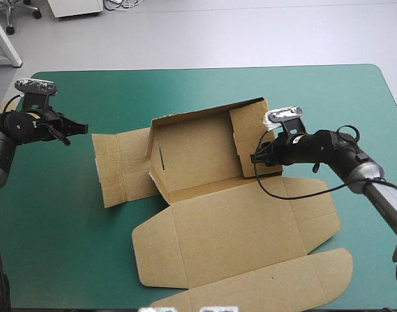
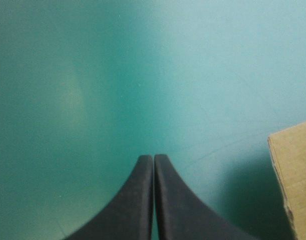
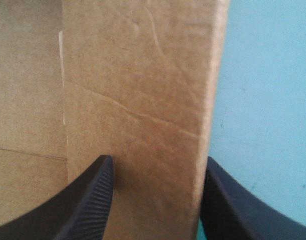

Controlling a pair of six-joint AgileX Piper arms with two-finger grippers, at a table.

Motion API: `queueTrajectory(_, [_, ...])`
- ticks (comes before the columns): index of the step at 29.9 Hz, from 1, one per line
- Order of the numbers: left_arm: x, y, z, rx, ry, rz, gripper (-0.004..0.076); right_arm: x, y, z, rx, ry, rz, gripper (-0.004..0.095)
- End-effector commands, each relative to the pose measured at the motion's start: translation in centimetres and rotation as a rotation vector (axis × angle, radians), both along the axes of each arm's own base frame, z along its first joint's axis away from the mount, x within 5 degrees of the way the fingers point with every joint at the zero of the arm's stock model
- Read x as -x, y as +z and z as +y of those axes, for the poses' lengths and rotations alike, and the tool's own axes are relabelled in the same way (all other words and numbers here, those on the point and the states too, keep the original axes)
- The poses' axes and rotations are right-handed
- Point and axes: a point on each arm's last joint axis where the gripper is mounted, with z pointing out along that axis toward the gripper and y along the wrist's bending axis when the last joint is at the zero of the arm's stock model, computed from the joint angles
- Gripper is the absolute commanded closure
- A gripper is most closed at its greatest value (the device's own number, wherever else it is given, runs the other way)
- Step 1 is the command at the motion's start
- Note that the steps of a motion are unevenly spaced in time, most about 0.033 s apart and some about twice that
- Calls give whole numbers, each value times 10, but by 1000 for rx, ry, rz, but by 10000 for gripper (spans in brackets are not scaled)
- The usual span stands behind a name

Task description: Fold the box

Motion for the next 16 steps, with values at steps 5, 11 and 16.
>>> queueTrajectory(5, [4, 25, 0, 15, 24, -122, 724, -1, 20, -1, -14, 9, -87, 922])
queueTrajectory(11, [6, 26, -1, 24, 20, -111, 724, 5, 29, -1, 1, 25, 11, 907])
queueTrajectory(16, [13, 34, -2, 21, 18, -132, 724, 10, 71, -8, 33, -31, -14, 907])
